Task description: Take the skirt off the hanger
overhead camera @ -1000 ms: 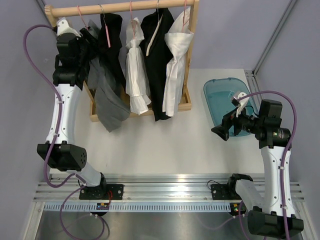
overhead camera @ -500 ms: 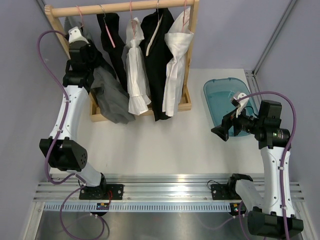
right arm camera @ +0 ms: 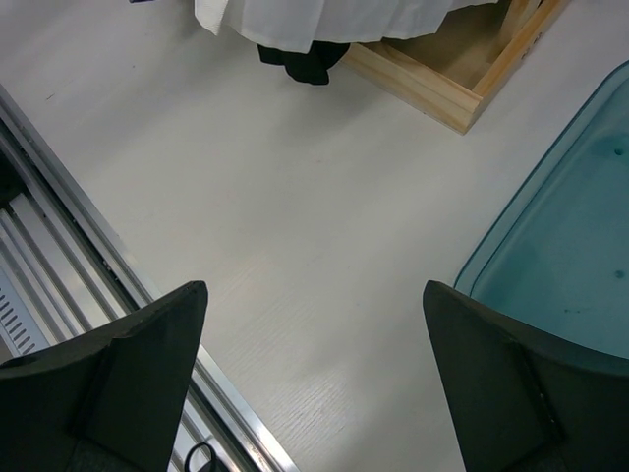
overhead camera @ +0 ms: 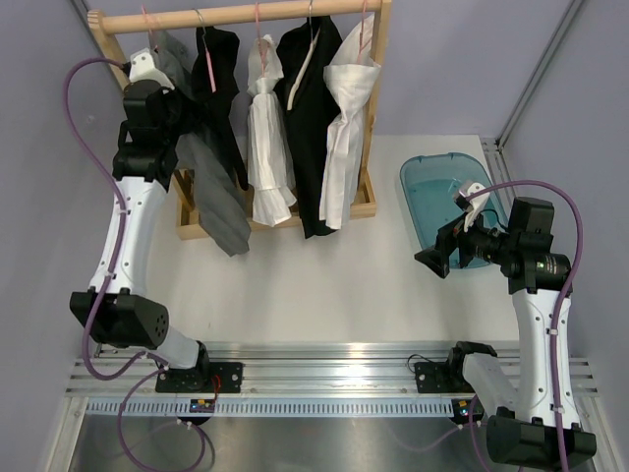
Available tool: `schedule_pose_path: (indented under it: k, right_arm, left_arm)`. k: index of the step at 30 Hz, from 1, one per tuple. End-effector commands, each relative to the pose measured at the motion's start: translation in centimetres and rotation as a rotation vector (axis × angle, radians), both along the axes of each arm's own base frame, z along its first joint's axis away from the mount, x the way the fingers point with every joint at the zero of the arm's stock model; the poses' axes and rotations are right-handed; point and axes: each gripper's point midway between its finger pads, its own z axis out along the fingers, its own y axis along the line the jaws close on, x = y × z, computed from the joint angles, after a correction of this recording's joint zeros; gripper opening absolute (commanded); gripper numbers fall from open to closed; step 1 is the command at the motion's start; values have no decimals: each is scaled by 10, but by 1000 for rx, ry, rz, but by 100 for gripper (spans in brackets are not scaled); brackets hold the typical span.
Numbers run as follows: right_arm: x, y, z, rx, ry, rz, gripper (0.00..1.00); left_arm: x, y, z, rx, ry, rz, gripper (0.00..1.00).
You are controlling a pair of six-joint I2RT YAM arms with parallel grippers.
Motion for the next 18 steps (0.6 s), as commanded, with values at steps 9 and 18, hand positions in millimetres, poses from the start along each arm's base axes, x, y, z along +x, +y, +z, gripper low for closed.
schedule_pose_path:
  k: [9,18]
  right_arm:
    - [-5,9,13,44,-22,47,99]
    - [-31,27,25,91,-29,205,99]
  left_arm:
    - [-81,-2,101,41,-276,-57,0]
    - [-126,-14,33,6,-136,-124,0]
